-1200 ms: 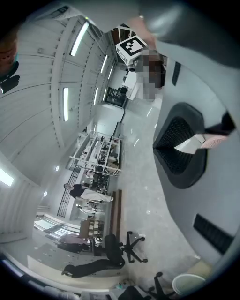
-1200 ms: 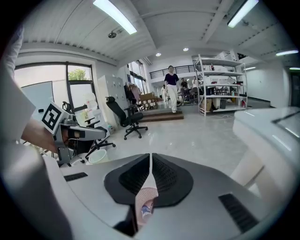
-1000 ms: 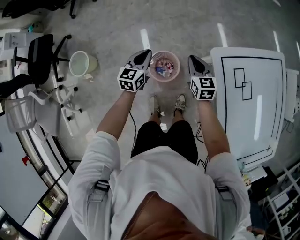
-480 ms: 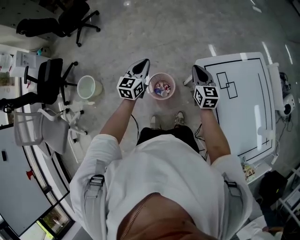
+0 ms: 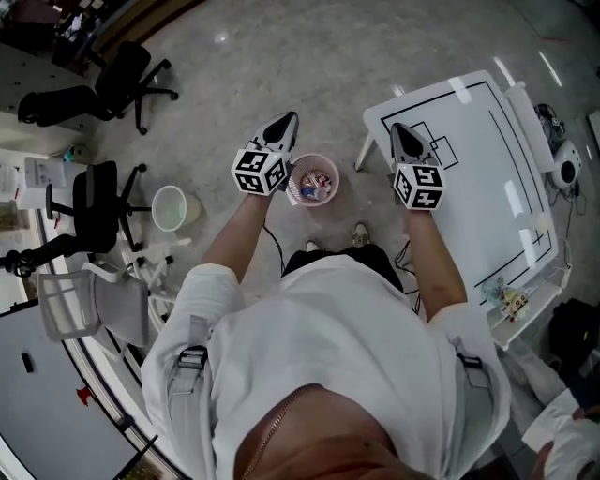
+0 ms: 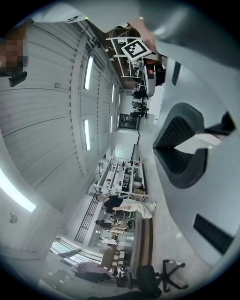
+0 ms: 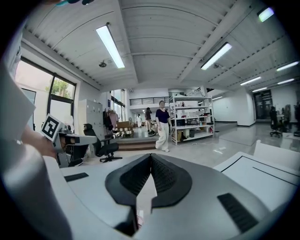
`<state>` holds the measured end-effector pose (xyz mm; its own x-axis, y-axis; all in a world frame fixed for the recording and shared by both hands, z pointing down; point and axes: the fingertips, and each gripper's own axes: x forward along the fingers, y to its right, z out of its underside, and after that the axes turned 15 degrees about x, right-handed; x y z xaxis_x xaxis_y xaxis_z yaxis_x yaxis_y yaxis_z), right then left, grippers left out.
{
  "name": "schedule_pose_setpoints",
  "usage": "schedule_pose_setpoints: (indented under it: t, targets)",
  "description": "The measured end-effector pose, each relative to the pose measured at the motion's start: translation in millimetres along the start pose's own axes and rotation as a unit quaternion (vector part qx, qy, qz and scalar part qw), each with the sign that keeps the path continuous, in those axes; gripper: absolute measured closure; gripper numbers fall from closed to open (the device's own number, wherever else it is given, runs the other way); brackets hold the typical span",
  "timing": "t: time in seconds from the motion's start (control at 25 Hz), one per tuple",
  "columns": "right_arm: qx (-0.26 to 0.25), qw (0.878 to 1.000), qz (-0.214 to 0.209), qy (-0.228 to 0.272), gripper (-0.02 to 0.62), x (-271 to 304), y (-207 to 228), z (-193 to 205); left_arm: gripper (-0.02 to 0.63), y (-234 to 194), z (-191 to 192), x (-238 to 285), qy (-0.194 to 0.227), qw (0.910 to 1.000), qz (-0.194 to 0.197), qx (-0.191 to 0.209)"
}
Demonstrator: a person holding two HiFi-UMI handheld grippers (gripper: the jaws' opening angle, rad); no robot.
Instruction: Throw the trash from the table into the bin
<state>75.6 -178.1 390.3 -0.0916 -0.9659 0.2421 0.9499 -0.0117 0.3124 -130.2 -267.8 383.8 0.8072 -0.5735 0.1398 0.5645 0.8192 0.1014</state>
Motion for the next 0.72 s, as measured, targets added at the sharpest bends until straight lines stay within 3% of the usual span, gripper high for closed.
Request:
schedule_pose_setpoints:
  t: [0.2, 0.4, 0.56, 0.72]
  targets:
    - [0.012, 0.997, 0.067, 0.032, 0.589, -48, 48, -13, 0.597, 46, -18, 40, 0.014, 0.9976, 0.067, 0.014]
    - [0.028, 0.988, 0.140, 0.065, 0.589, -100, 107, -26, 0.597, 107, -39, 88, 0.029, 0.9896, 0.138, 0.026]
    - [0.046, 0.973, 0.208, 0.092, 0.589, -149, 166, -31, 0.597, 170, -52, 129, 0.036, 0.9787, 0.199, 0.038]
    - [0.070, 0.949, 0.285, 0.115, 0.589, -206, 234, -28, 0.597, 243, -58, 170, 0.037, 0.9641, 0.259, 0.048]
